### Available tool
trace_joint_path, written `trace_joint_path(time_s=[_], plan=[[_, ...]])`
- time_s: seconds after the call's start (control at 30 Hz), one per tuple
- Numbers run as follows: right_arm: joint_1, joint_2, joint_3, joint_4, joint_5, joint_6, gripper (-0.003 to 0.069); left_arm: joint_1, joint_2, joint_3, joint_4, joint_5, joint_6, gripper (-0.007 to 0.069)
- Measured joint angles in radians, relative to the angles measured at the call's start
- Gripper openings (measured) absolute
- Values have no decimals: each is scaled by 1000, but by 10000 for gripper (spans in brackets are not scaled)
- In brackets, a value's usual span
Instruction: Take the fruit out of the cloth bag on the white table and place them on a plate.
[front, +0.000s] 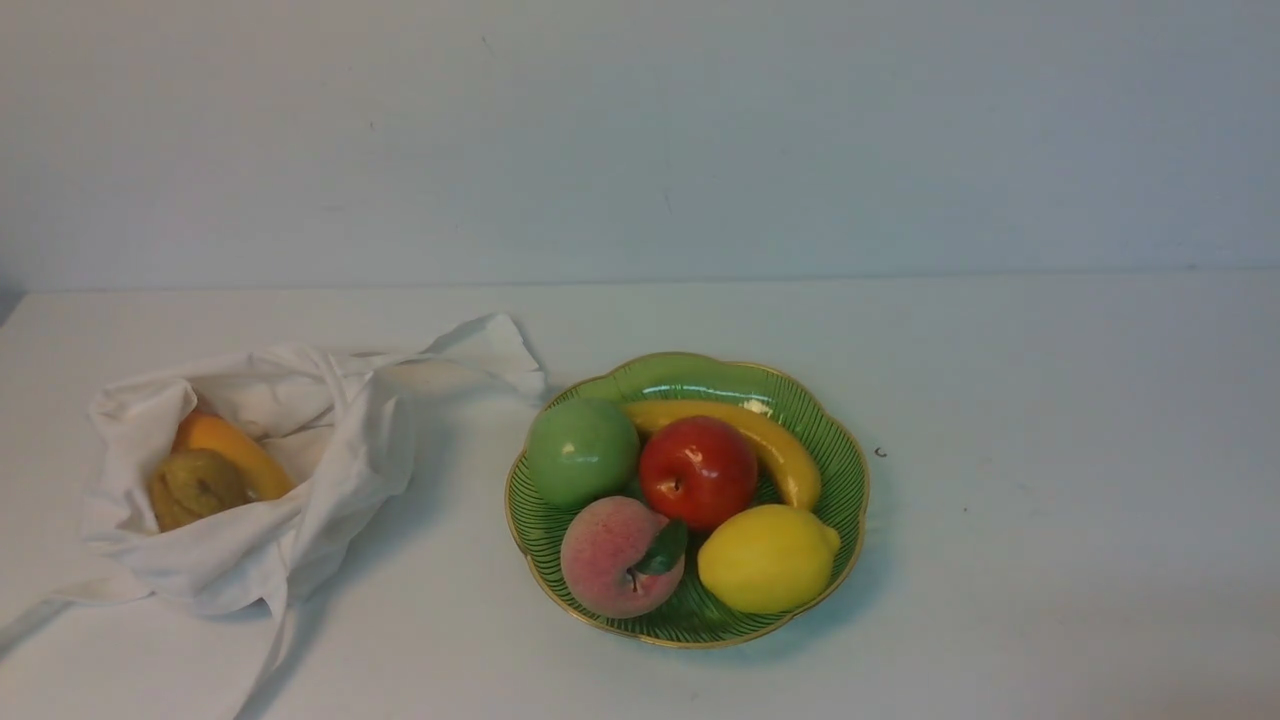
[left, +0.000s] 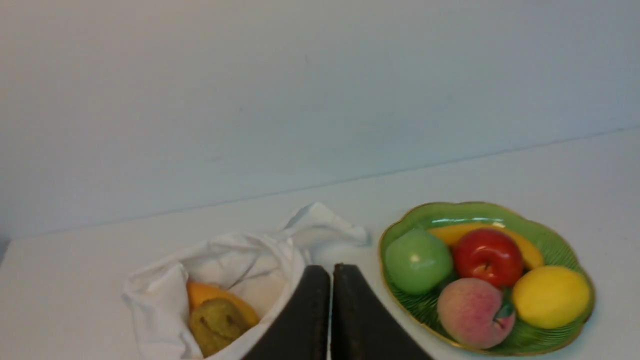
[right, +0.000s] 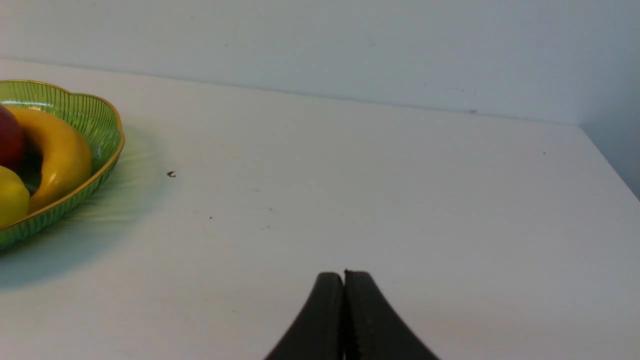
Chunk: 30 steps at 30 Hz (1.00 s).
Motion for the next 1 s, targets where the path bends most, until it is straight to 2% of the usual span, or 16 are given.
trace_joint_path(time_s=[0.07, 0.1, 0.17, 0.23, 0.43, 1.0], plan=[[0, 0, 0, 0, 0, 0, -13, 90, -93, 185, -36, -121, 6, -8], [0, 0, 0, 0, 0, 0, -13, 98, -101, 218, -40, -132, 7, -8], [0, 0, 0, 0, 0, 0, -13, 179, -197, 400, -71, -278, 11, -8], [0, 0, 0, 0, 0, 0, -13, 225, -239, 516, -79, -355, 18, -8], [0, 0, 0, 0, 1, 0, -13, 252, -250, 752, -86, -433, 76, -8], [0, 0, 0, 0, 1, 0, -13, 252, -250, 764, -106, -438, 94, -8]])
